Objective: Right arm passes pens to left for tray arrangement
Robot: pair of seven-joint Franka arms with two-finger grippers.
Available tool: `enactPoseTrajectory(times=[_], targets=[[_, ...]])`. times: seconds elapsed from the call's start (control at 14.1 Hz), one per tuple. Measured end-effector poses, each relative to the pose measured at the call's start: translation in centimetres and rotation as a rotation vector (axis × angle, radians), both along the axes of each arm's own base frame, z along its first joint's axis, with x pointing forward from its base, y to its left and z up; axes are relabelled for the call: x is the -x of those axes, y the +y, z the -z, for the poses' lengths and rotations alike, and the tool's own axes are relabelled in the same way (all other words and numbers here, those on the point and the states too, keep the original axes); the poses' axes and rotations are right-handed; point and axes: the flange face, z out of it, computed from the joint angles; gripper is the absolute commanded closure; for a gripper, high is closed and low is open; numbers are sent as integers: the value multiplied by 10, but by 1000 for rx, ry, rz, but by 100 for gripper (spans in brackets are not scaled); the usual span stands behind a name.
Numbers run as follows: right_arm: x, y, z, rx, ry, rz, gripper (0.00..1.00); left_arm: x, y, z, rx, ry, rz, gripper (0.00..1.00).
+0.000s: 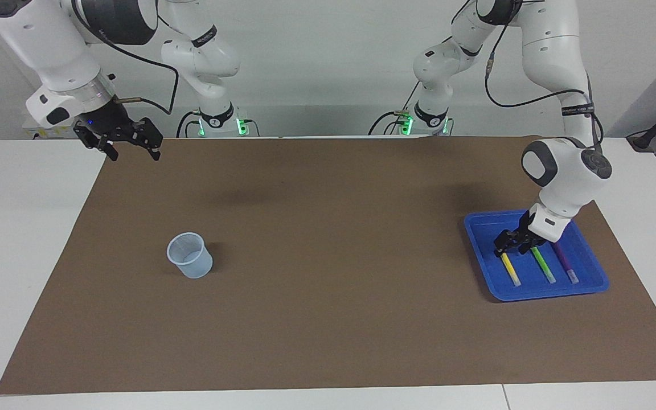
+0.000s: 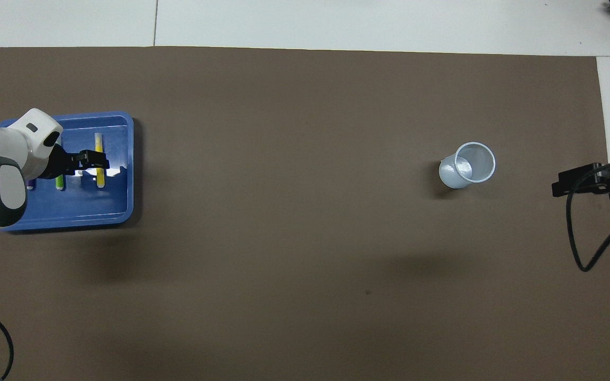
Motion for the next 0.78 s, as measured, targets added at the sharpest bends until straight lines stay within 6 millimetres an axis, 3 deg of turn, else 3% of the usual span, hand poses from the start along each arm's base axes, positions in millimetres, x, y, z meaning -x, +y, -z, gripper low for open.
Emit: enactPoseTrajectory(times=[0.36, 0.78], targets=[[0, 0, 0, 0, -1, 0, 0, 8, 3, -58, -26, 36, 1, 0], [0, 0, 0, 0, -1, 0, 0, 19, -2, -158, -45, 118, 10, 0]])
